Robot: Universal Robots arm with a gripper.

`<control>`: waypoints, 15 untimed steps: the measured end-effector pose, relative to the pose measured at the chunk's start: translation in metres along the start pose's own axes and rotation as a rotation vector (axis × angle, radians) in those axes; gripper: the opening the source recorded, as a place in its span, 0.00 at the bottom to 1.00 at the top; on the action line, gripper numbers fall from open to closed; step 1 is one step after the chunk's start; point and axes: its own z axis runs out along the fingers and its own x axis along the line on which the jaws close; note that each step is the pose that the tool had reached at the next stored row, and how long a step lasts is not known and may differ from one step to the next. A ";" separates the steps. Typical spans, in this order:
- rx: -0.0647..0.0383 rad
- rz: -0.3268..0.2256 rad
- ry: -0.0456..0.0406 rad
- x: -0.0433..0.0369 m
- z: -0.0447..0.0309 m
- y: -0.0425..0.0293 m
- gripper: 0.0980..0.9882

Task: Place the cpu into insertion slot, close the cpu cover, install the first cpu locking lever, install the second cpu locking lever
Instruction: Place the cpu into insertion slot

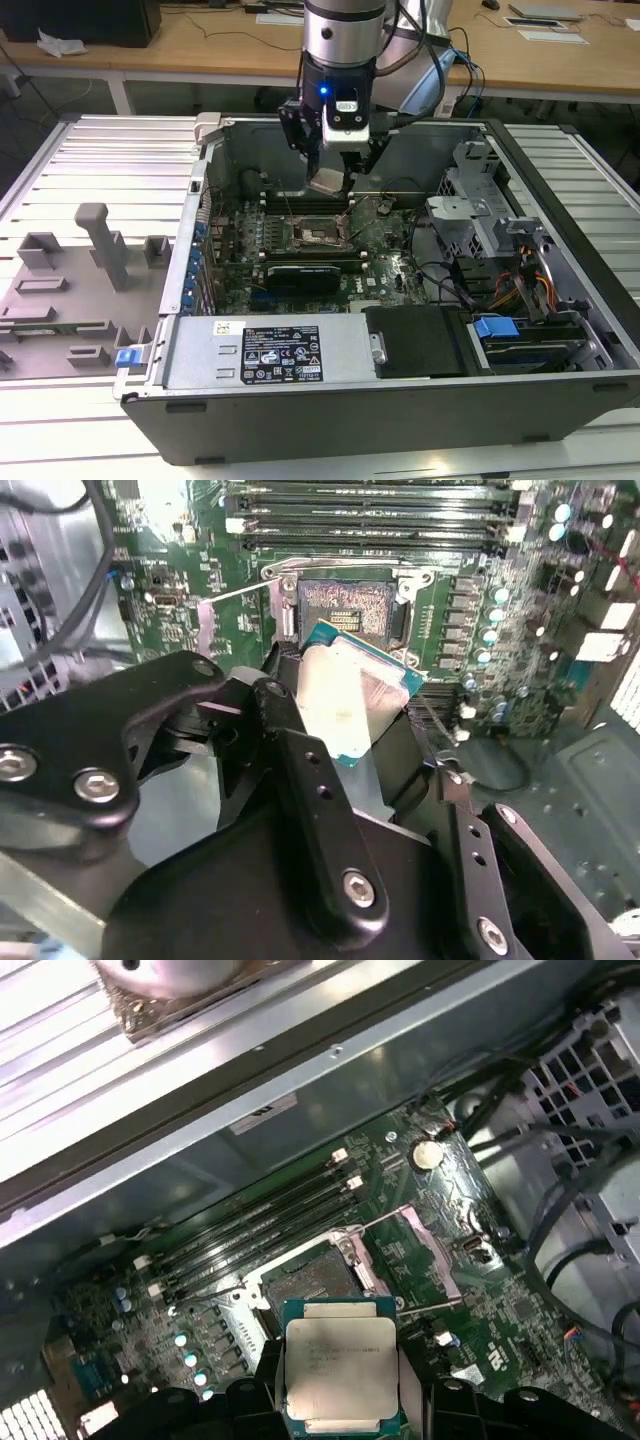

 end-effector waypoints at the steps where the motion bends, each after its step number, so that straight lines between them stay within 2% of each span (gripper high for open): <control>1: -0.001 0.030 -0.0025 0.0000 0.0002 0.0000 0.50; 5: -0.002 0.154 -0.0128 0.0000 0.0011 -0.0001 0.50; 14: -0.005 0.351 -0.0289 0.0000 0.0023 -0.0002 0.50; 15: -0.005 0.395 -0.0325 0.0000 0.0027 -0.0002 0.50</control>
